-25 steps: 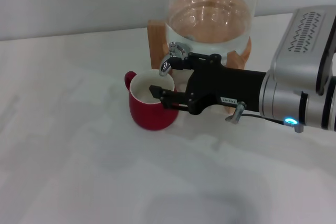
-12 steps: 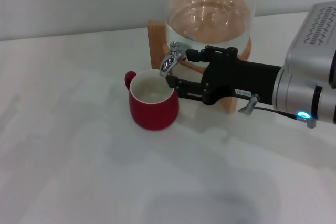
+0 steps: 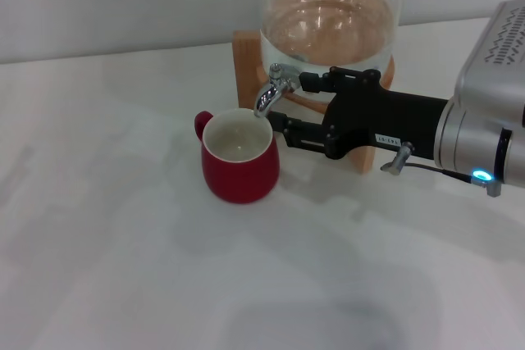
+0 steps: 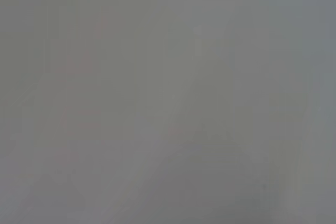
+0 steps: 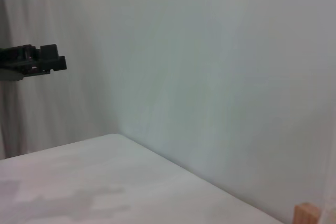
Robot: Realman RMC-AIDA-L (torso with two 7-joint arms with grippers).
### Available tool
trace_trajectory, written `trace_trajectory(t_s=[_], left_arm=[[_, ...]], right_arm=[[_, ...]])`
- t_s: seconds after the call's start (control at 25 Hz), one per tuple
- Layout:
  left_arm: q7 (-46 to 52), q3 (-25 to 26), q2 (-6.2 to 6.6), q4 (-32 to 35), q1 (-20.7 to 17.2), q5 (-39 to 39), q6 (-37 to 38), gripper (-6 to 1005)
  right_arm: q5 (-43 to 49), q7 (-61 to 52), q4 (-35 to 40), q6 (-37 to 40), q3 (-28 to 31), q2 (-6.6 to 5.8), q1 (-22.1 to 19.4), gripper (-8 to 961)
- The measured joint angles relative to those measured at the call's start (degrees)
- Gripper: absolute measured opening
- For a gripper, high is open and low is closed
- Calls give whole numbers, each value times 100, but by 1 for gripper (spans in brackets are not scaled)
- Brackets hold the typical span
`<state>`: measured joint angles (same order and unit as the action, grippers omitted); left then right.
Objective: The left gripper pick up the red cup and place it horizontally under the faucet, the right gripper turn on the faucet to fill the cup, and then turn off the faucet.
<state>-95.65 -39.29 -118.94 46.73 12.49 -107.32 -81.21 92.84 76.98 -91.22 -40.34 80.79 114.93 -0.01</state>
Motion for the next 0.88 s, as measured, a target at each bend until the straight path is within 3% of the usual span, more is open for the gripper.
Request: trace_trajectory(t_s=[0.48, 0.88], left_arm=[[3, 0, 2, -18, 1, 1, 57, 758], [3, 0, 2, -15, -2, 1, 63, 758]], right_arm=[[-8, 27, -221, -483, 51, 5, -25, 719], [-140, 6, -436, -833, 1052, 16, -588, 719]])
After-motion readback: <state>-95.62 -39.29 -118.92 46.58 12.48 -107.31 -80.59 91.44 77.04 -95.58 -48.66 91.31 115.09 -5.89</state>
